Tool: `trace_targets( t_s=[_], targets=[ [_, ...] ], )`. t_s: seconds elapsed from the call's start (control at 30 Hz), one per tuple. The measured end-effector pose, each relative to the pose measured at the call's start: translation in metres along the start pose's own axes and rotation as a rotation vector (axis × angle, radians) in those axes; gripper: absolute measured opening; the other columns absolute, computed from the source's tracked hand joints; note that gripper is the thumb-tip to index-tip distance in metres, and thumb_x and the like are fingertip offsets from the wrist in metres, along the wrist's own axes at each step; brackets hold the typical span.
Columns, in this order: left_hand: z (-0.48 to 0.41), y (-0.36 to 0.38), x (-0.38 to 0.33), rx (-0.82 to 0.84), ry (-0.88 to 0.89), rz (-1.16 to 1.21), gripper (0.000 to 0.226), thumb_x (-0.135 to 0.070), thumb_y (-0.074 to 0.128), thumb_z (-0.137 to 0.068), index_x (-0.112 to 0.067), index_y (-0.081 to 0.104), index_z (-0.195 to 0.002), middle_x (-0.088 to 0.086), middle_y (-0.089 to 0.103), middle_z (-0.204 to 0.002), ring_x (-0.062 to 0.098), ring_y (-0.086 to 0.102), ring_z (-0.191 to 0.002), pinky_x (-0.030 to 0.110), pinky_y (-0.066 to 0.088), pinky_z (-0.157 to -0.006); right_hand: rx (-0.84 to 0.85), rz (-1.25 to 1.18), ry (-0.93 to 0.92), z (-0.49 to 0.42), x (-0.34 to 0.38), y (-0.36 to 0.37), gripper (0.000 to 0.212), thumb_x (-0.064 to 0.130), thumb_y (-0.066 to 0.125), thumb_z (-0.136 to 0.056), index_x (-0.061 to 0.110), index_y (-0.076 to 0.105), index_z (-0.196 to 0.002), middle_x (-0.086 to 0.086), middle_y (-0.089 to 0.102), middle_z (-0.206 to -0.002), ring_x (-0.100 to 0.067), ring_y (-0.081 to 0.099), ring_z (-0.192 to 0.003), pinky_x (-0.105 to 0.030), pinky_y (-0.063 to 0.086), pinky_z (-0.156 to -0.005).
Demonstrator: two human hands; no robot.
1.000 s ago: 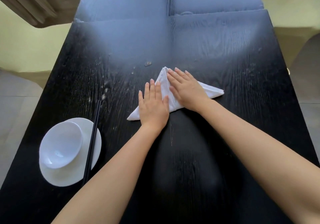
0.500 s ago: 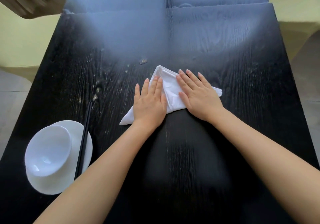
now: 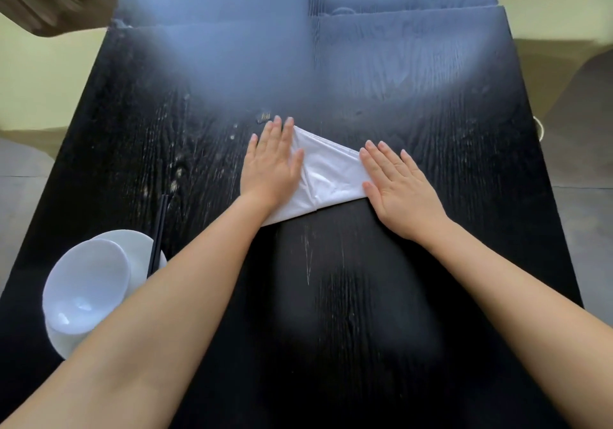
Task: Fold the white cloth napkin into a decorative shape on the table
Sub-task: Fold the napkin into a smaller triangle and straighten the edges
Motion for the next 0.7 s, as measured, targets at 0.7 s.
trace_targets(
  t_s=[0.7],
  targets=[
    [0.002,-0.031,0.003,0.624,-0.269,1.095,0.013,-0.017,0.064,-0.084,-0.016,0.067,-0.096,0.000,0.073,-0.090,0.018,0.069,-0.083,0.028,0.056,-0.068,-0.062,-0.490,0.104,-0.045,0.016,-0.035,0.046,0.031,0.050,-0.091,0.008,0.045,-0.131,-0.013,0.056,-0.126,-0.032,0.044,-0.120,-0.045,0.038,-0.100]
  ],
)
Point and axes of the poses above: each hand's wrist, its own z-axis away from the middle knuckle, its own y-axis out of the palm, x = y × z, the point moved 6 cm from there along -z, towards the middle knuckle
